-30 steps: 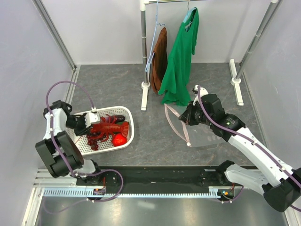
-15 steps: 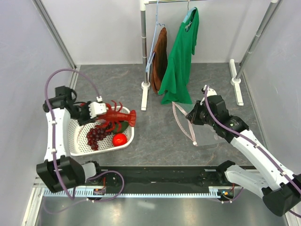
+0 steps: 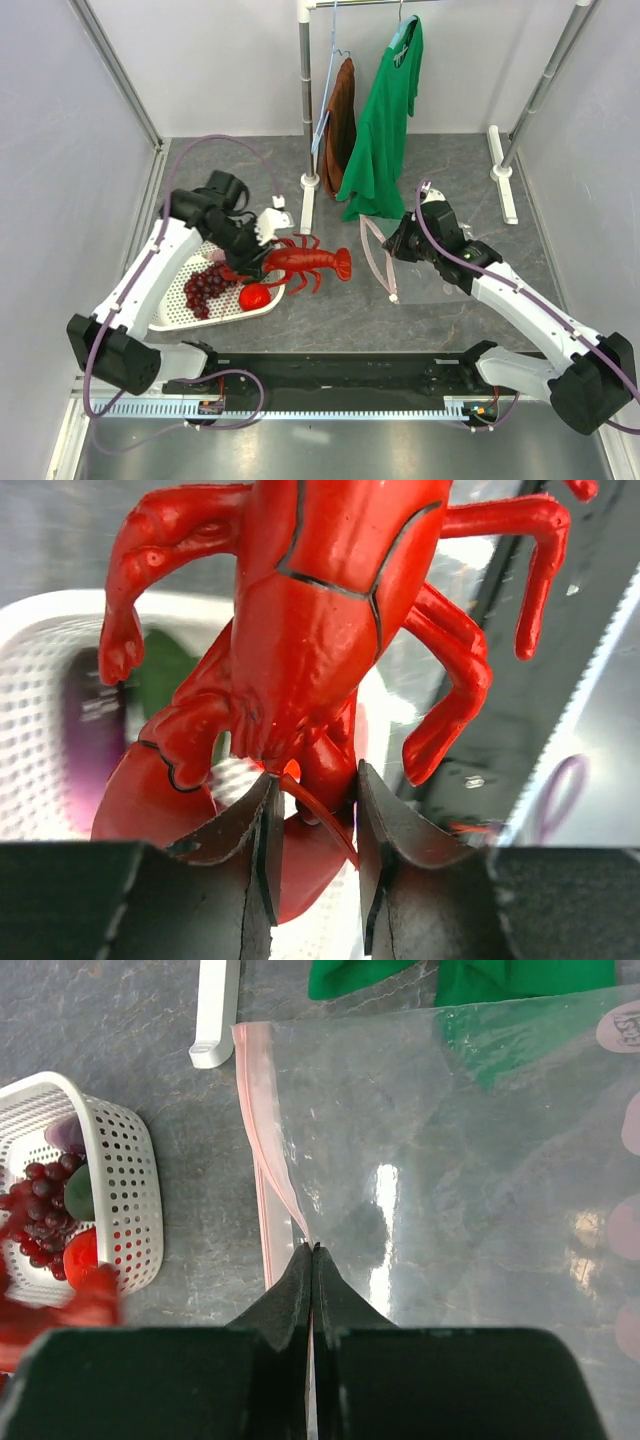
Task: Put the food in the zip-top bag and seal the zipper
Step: Pick up the fake lobster from the bin, then place the fake lobster in the zipper food storage bag.
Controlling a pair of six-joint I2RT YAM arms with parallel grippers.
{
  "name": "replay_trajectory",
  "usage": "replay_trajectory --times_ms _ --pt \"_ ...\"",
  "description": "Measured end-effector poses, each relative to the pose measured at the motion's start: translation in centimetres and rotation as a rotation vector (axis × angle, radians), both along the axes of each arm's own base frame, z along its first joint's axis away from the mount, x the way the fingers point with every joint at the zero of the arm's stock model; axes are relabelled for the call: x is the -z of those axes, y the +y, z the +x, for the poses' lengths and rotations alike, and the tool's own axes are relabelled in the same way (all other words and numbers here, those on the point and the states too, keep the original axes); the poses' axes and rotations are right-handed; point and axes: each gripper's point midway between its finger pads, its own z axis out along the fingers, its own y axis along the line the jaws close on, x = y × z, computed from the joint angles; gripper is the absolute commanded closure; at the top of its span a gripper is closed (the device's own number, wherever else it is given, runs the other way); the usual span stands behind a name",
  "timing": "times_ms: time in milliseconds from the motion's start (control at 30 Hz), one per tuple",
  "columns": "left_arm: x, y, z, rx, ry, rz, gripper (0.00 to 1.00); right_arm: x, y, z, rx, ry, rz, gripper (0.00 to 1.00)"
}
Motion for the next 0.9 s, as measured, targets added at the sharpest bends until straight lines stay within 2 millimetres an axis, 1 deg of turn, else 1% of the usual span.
replay_trajectory --times_ms 100,200,433,533,667,800,900 --pt "0.8 -1.9 -0.9 -0.029 0.072 0.047 0.98 -0.1 0.2 0.3 0.010 -0.008 0.005 1.00" --pt "1.0 -3.3 -0.8 -0.084 0.086 0.073 0.98 -0.2 0.2 0.5 0.018 -0.014 0.007 1.00" --pt "-0.4 -5.9 0.4 -0.164 0.019 0.080 0.98 -0.2 0.3 0.5 0.023 -0.020 0.010 1.00" --pt "-0.2 -6.7 0.9 -0.181 0.003 0.105 0.98 0.0 0.4 0.4 0.021 -0.016 0.011 1.00" --pt "1.0 -7.6 1.1 -0.184 -0.015 0.176 0.98 -0.1 0.5 0.3 0.016 -0.017 0.014 1.00" --pt "2.0 -8.3 0.9 -0.186 -0.030 0.233 0.98 -0.8 0.9 -0.3 -0.005 -0.033 0.029 1.00" --pt "1.9 -9.0 1.2 -0.196 -0.059 0.251 0.98 -1.2 1.4 -0.8 -0.026 -0.043 0.048 1.00"
